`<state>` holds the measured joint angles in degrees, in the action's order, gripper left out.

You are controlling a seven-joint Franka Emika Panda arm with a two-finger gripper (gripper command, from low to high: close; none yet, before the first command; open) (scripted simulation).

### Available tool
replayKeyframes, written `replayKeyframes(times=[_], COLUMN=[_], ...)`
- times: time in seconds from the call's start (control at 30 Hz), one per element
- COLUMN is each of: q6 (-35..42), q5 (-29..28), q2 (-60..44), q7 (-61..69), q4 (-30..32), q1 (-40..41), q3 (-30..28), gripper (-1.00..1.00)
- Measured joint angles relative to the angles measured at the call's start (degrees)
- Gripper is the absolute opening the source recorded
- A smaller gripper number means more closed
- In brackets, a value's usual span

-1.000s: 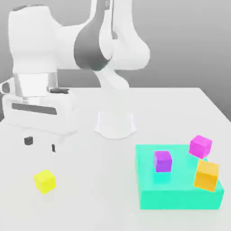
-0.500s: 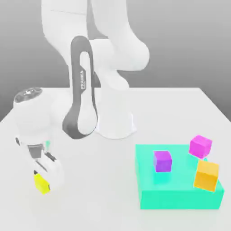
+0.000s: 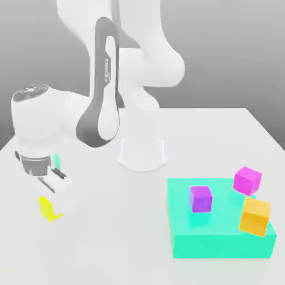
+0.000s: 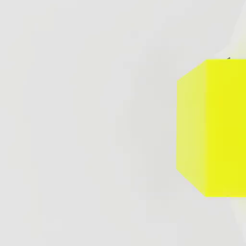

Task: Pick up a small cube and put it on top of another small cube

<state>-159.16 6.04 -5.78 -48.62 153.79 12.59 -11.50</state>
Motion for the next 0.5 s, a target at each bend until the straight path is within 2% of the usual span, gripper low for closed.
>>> replayKeyframes(times=[0.27, 0.43, 0.5], q6=[11.4, 18.9, 18.0], q5=[-1.5, -3.7, -5.3], q2=[5.3, 8.7, 6.8], q7=[15.5, 25.6, 28.2], q4=[-6.1, -10.5, -11.5], q1=[-19.9, -34.0, -37.7], q3=[12.6, 18.0, 18.9], gripper=[-1.00, -1.00, -1.00])
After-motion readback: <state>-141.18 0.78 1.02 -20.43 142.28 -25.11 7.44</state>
